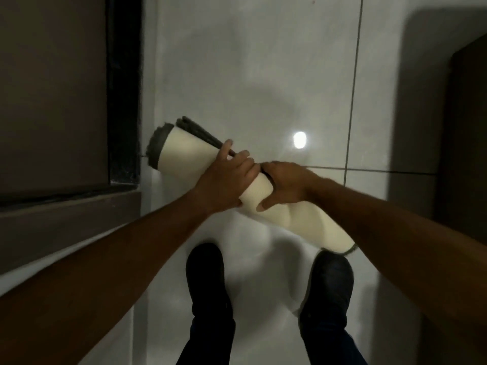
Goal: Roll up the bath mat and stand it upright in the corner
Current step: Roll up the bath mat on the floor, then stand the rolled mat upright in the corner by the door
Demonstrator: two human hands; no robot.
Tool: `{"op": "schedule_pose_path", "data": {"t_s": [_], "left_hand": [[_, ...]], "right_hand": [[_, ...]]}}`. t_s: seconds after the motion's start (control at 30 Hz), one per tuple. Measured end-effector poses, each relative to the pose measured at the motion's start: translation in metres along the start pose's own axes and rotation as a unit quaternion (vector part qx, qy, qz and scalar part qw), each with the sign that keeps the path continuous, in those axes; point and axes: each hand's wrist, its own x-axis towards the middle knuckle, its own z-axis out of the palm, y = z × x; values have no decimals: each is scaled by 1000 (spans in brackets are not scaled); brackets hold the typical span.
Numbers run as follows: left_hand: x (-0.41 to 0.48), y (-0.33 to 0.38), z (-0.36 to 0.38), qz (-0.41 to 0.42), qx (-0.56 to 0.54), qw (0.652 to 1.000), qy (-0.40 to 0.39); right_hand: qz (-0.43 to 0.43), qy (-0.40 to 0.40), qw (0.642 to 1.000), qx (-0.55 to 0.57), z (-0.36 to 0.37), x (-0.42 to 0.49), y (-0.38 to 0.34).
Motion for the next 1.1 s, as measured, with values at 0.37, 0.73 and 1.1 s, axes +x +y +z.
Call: {"op": "schedule_pose_path", "data": {"t_s": [0.37, 0.73, 1.1], "left_hand": [[50, -77, -243, -417, -787, 418, 181], [182, -253, -405, -235, -831, 453, 220], [313, -444, -513, -214, -759, 571, 228]], "right_hand": [[51, 91, 931, 350, -218, -120, -23], [-72, 197, 907, 364, -533, -84, -111], [-115, 335, 838, 416, -773, 33, -139]]}}
